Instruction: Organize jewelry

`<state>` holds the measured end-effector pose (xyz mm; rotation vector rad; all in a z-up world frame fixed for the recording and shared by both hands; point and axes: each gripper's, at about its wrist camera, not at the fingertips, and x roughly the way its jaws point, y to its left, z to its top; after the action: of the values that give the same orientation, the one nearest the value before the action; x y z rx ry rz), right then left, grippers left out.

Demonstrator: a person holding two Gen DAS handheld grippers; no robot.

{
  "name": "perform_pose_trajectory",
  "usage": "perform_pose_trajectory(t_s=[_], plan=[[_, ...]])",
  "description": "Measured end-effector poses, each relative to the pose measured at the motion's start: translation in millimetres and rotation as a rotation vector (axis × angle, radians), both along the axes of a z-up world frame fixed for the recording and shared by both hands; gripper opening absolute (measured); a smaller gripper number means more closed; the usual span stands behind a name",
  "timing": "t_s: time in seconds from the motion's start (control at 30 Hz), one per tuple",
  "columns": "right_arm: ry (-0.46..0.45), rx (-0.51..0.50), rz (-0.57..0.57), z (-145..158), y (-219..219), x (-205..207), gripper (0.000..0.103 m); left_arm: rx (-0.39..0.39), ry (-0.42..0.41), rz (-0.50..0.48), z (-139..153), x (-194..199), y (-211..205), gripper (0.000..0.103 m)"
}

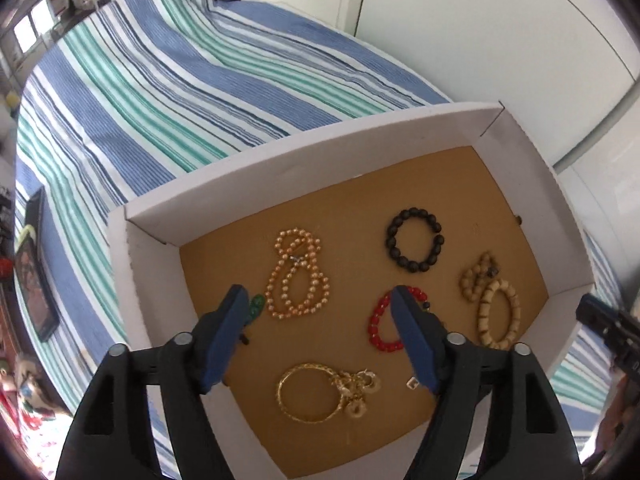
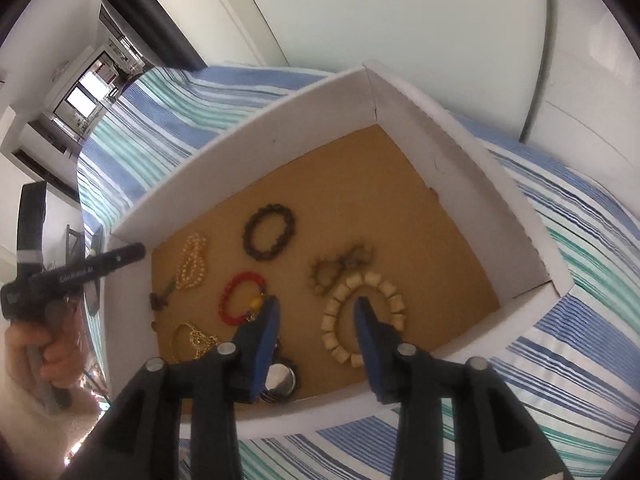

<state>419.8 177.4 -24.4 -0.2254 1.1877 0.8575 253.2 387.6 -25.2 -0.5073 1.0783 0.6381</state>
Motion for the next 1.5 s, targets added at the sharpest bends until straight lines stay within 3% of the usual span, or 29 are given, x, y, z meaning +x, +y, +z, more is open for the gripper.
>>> perform_pose_trajectory(t_s=[0.1, 0.17, 0.27, 0.43, 0.8, 1.4, 1.5], plan=[[-0.067, -0.002, -0.016, 24, -4, -4, 0.056, 0.1, 0.001, -0.007, 26, -8, -30, 0.099], [-0.11, -0.007, -0.003, 39, -4, -13, 0.06, 0.151, -0.007, 0.008, 44, -14, -49, 0.1], [-0.172, -0.029, 0.024, 56, -2, -28, 0.07, 0.15, -0.01, 0.016, 62, -22, -71, 0.1], [-0.235, -0.073, 0.065, 72, -4, -57, 0.071, 0.077, 0.026, 0.035, 74, -38, -92, 0.1], [-0.233, -0.134, 0.135, 89, -2, -94, 0.074, 0.064, 0.06, 0.085, 82, -60, -104, 0.099], [-0.235, -0.151, 0.131, 91, 5, -105, 0.077, 0.026, 0.059, 0.092, 82, -66, -104, 0.1], [-0.235, -0.147, 0.127, 91, 5, -104, 0.077, 0.048, 0.067, 0.098, 82, -66, -106, 0.1]])
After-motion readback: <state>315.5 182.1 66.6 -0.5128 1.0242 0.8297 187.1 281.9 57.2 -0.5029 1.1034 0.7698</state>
